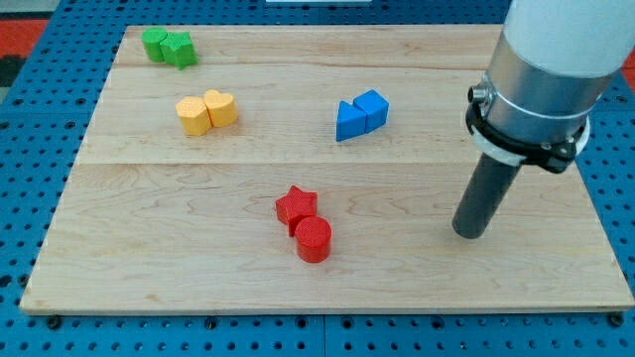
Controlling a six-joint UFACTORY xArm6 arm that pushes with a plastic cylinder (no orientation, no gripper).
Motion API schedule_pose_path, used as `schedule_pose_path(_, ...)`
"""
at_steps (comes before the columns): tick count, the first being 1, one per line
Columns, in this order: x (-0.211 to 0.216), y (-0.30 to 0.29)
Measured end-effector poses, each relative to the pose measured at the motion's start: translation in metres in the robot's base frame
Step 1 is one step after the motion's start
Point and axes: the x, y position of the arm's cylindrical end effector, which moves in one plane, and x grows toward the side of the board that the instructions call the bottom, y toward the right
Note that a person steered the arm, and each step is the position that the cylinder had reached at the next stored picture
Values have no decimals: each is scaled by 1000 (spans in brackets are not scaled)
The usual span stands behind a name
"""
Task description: Move your arm horizontally to the red circle
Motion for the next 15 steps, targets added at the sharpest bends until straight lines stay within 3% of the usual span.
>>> schedule_pose_path(2, -53, -27)
schedule_pose_path(9, -54, -41)
schedule_pose_path(15, 2, -34)
